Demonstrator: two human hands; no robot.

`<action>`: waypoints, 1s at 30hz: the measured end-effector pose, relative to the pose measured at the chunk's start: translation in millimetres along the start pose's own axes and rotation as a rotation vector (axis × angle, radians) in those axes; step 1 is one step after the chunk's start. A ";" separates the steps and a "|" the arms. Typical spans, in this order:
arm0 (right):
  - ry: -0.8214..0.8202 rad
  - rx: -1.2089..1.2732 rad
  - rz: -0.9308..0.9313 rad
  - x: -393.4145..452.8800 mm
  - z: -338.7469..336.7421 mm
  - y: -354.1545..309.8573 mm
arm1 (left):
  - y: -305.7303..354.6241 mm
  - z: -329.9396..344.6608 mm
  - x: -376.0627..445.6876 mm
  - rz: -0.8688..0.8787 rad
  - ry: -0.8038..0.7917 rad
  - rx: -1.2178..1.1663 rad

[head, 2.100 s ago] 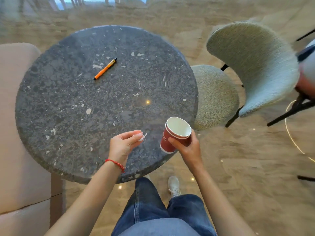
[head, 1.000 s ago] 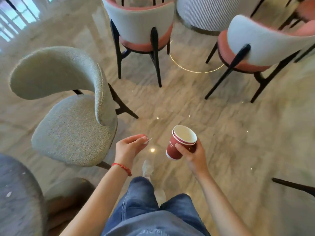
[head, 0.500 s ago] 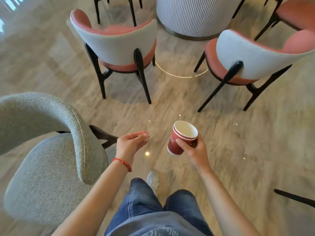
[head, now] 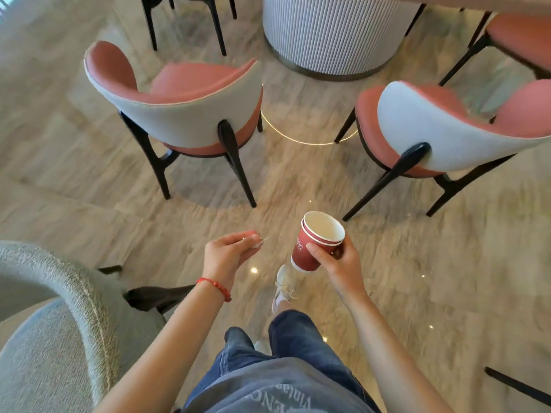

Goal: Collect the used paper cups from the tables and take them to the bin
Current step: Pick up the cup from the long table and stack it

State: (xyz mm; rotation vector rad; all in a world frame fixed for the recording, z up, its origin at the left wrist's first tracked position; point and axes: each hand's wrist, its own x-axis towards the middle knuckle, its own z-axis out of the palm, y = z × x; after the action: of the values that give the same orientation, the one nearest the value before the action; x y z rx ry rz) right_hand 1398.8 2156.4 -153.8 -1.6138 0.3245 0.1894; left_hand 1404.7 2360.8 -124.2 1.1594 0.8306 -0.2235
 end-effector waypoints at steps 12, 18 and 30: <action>-0.008 0.007 0.006 167.0 -30.0 -81.9 | 115.4 132.3 101.8 0.049 -0.032 0.047; 0.027 0.011 0.078 246.0 -25.7 -98.9 | 163.9 179.5 171.7 0.030 -0.034 0.083; 0.098 0.092 0.006 438.5 -11.8 -188.5 | 295.3 280.7 313.8 0.104 -0.196 0.102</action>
State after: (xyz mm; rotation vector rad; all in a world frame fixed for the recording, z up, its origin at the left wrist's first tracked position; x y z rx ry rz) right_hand 1872.5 2112.1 -113.2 -1.5340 0.4078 0.0987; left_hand 1915.5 2316.5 -83.6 1.2506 0.5906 -0.2917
